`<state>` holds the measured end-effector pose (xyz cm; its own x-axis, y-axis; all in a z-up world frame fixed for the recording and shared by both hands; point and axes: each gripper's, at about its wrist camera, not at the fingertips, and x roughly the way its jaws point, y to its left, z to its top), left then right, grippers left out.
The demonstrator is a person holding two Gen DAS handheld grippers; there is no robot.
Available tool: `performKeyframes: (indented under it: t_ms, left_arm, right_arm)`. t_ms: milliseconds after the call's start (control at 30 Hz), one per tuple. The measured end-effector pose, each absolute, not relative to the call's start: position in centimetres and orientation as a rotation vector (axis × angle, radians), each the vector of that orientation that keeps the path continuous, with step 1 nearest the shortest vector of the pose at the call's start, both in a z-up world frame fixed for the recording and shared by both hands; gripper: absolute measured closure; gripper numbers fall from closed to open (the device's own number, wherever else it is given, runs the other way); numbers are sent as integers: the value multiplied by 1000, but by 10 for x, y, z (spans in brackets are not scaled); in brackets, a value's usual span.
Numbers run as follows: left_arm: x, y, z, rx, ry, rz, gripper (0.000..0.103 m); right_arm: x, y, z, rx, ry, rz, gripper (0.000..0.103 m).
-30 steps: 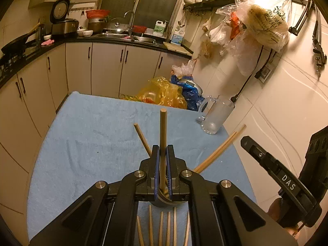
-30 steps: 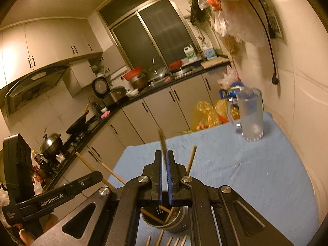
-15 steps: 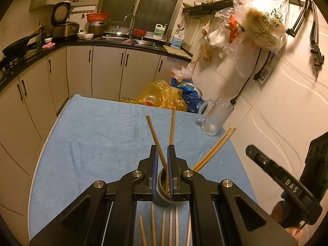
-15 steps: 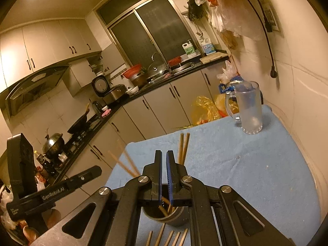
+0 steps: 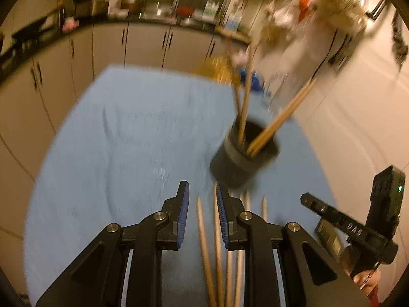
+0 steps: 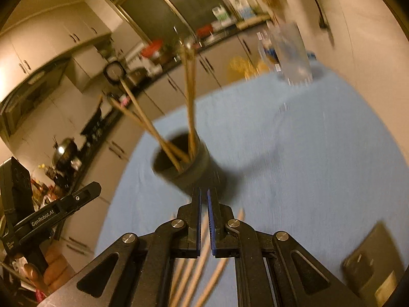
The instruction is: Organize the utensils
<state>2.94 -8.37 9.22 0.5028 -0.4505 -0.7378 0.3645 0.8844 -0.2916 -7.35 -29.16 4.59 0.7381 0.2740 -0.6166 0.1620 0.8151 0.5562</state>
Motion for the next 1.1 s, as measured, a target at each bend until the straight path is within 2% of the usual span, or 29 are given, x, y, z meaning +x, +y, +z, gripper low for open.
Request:
performKeyframes:
  t_ms: [200,300,367,400,533,567,667,767,1100]
  left_arm:
    - [26,-95,39,-74,1081,-481,82]
    - [28,-103,31,-58,1115,-485,82]
    - [28,-113,26,-27,1135,-475,82]
    - [30,-116,23,-15,1145,-461,82]
    - [34,-127,15,46,1146,-407,84]
    - [33,-130,15,67,1142,-410,86]
    - [29,-135,13,113,1122,-388,96]
    - [25,-130,13,116,1116,-373,96]
    - [28,-92,13,18,1140,-389,96]
  right_arm:
    - [-84,-292,12,670,841,43,95]
    - [-89,-292,8,683,857,34,83]
    - [-91,-295,7,693,859,28,66]
    - [-91,-295,8,695,856,23,64]
    - [-90,-296,7,691,871,5,64]
    - [-88,-296,7,691,878,4,67]
    - [-80,-292,6,669,903,-4,74]
    - [-66,-286,4,647,941,-7,82]
    - [-22,-249,-2,402,1076,-74,83]
